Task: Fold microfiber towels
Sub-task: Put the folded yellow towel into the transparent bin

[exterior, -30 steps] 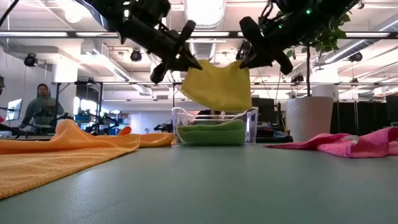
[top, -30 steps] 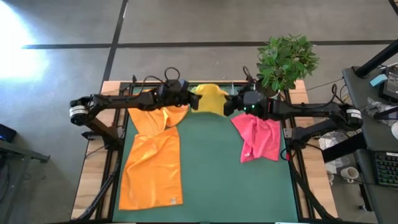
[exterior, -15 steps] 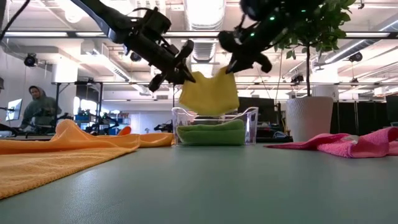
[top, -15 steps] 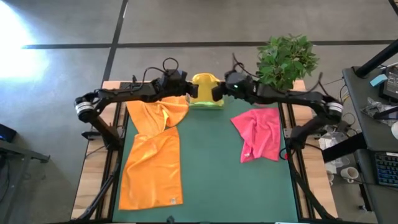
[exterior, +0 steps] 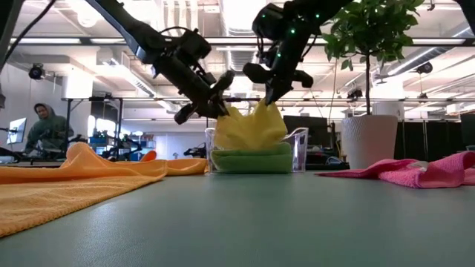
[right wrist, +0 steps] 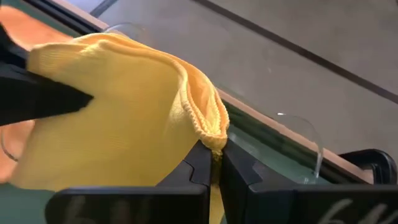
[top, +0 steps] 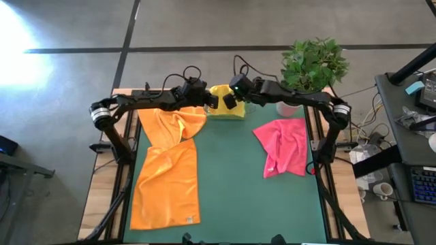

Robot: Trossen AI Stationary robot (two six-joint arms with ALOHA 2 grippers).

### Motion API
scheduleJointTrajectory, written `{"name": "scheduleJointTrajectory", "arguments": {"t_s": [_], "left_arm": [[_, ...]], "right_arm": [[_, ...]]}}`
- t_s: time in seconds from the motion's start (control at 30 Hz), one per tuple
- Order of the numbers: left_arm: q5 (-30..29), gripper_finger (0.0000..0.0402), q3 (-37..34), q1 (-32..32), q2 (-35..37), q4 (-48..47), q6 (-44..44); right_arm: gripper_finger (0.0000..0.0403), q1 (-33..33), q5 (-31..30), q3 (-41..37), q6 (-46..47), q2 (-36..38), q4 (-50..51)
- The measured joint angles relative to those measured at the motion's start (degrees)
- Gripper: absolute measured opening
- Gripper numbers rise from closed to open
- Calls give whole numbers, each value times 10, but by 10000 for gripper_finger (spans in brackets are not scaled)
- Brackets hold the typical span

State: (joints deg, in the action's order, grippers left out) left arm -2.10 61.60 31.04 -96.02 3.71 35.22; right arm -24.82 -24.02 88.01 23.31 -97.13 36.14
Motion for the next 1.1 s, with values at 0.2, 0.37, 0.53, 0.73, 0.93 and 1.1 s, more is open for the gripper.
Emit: {"name": "scheduleJointTrajectory", "arguments": {"t_s": [0.2, 0.37, 0.53, 0.73, 0.93, 1.1], "left_arm": [[-2, 12, 14, 5, -40, 1, 18], [-5, 12, 25, 5, -63, 3, 17], [-11, 13, 25, 6, -64, 4, 15], [-15, 14, 23, 7, -63, 3, -13], [-27, 16, 25, 8, -63, 1, -26], [-30, 49, 37, 9, -63, -4, -43]], "right_arm": [[8, -17, 1, 0, 0, -16, 26], [8, -28, 2, 0, -18, -32, 20], [8, -32, 5, 0, -36, -53, 22], [9, -33, 15, -1, -38, -73, 12], [31, -37, 25, -1, -37, -77, 11], [71, -47, 35, 0, -33, -70, 14]]}}
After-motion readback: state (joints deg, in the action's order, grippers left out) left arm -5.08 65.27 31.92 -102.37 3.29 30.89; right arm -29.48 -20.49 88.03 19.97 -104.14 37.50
